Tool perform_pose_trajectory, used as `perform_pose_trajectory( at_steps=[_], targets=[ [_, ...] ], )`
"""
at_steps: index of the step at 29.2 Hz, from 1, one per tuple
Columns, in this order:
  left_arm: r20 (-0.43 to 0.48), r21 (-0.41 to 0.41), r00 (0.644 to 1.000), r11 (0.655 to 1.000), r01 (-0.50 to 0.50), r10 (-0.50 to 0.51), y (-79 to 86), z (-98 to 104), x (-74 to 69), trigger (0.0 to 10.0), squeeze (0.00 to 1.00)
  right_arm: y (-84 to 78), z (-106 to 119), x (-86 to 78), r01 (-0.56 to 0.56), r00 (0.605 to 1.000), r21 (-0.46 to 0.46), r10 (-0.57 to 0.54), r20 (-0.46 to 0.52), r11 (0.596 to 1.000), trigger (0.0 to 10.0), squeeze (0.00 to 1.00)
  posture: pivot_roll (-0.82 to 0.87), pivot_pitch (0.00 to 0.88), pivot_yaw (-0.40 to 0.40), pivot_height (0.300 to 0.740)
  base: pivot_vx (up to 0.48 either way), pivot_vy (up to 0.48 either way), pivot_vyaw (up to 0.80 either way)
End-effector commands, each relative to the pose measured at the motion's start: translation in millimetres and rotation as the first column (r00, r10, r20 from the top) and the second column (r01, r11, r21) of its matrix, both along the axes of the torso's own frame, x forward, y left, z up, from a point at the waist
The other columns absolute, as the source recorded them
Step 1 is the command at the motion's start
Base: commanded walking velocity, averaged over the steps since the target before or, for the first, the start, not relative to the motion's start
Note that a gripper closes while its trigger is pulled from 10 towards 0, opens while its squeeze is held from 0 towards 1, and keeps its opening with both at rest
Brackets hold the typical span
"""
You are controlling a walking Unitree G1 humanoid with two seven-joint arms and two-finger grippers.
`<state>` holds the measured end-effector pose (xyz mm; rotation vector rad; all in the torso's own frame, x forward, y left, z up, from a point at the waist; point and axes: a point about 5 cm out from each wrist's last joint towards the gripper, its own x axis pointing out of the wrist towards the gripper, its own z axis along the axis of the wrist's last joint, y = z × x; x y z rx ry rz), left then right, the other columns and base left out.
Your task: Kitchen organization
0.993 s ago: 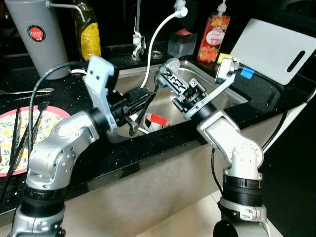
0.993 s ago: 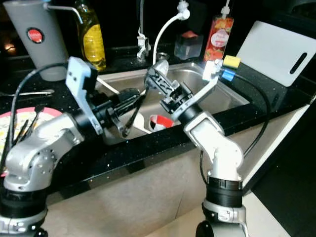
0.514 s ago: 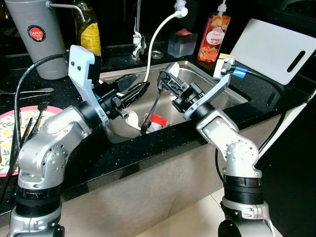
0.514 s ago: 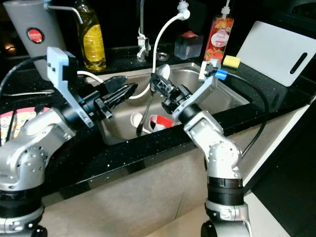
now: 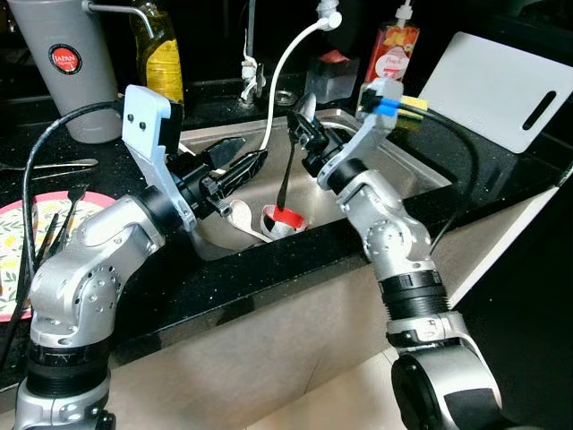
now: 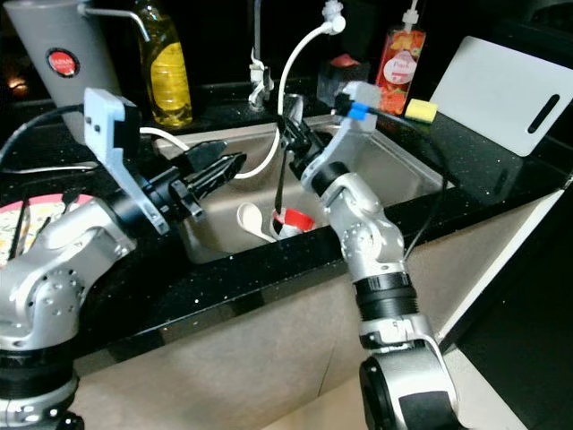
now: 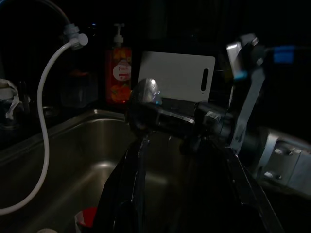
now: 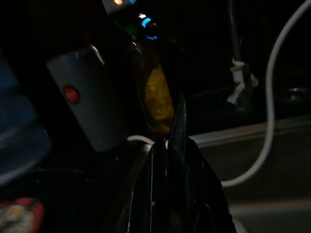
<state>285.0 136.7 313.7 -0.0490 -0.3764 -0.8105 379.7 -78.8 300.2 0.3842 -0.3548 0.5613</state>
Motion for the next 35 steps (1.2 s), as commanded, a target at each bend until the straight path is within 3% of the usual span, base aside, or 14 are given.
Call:
perform_pose_trajectory(
  at_steps=[1, 6, 9, 13, 17, 24, 25, 26, 31, 32, 35],
  targets=[
    [-0.007, 0.006, 1.0, 1.0, 0.017, -0.017, -2.6, -1.9, -4.2, 10.0, 0.0, 3.4, 0.3, 4.7, 0.064, 0.997, -0.037, -0.062, 0.037, 0.997, 10.0, 0.0, -0.06, 0.123, -0.057, 0.74, 0.0, 0.0, 0.0],
    [-0.017, 0.008, 1.0, 1.0, 0.011, -0.011, -2.2, -4.1, -6.0, 10.0, 0.0, 14.6, -16.0, 14.6, 0.122, 0.992, -0.091, -0.12, 0.036, 0.988, 10.0, 0.0, -0.05, 0.128, -0.065, 0.74, 0.0, 0.0, 0.0],
    [-0.02, 0.01, 1.0, 1.0, 0.003, -0.003, -1.3, -5.1, -7.7, 10.0, 0.0, 29.8, -33.8, 15.6, 0.128, 0.992, -0.194, -0.126, 0.022, 0.973, 10.0, 0.0, -0.04, 0.132, -0.07, 0.74, 0.0, 0.0, 0.0],
    [-0.025, 0.012, 1.0, 1.0, -0.005, 0.005, -0.3, -6.5, -8.8, 10.0, 0.0, 38.6, -54.5, 15.1, 0.107, 0.993, -0.292, -0.117, -0.017, 0.95, 10.0, 0.0, -0.04, 0.134, -0.073, 0.74, 0.0, 0.0, 0.0],
    [-0.028, 0.015, 1.0, 1.0, -0.012, 0.012, 0.2, -7.1, -9.0, 10.0, 0.0, 38.8, -66.1, 16.8, 0.128, 0.988, -0.365, -0.15, -0.033, 0.922, 10.0, 0.0, -0.04, 0.134, -0.073, 0.74, 0.0, 0.0, 0.0],
    [-0.034, 0.017, 0.999, 1.0, -0.009, 0.009, -1.1, -8.2, -8.2, 10.0, 0.0, 30.6, -68.2, 21.3, 0.154, 0.982, -0.355, -0.183, -0.049, 0.922, 10.0, 0.0, -0.05, 0.135, -0.066, 0.74, 0.0, 0.0, 0.0],
    [-0.034, 0.017, 0.999, 1.0, -0.008, 0.009, -1.3, -8.1, -7.9, 10.0, 0.0, 28.4, -67.3, 22.0, 0.162, 0.981, -0.345, -0.19, -0.048, 0.924, 10.0, 0.91, -0.05, 0.133, -0.063, 0.74, 0.0, 0.0, 0.0],
    [-0.034, 0.017, 0.999, 1.0, -0.006, 0.007, -1.5, -8.0, -7.4, 10.0, 0.0, 24.3, -65.2, 23.3, 0.181, 0.978, -0.332, -0.206, -0.043, 0.926, 10.0, 1.0, -0.05, 0.132, -0.062, 0.74, 0.0, 0.0, 0.0],
    [-0.035, 0.018, 0.999, 1.0, -0.006, 0.007, -1.6, -7.7, -7.0, 10.0, 0.0, 19.1, -54.7, 24.5, 0.206, 0.976, -0.279, -0.219, -0.014, 0.938, 10.0, 1.0, -0.05, 0.131, -0.06, 0.74, 0.0, 0.0, 0.0],
    [-0.035, 0.018, 0.999, 1.0, -0.005, 0.006, -1.7, -7.8, -7.0, 10.0, 0.0, 12.2, -35.4, 24.2, 0.239, 0.971, -0.209, -0.235, 0.046, 0.948, 10.0, 0.0, -0.05, 0.129, -0.058, 0.74, 0.0, 0.0, 0.0],
    [-0.034, 0.019, 0.999, 1.0, -0.009, 0.01, -1.7, -7.7, -6.5, 10.0, 0.0, 6.6, -19.3, 22.1, 0.262, 0.963, -0.168, -0.248, 0.104, 0.95, 10.0, 0.0, -0.05, 0.129, -0.058, 0.74, 0.0, 0.0, 0.0]
  ],
)
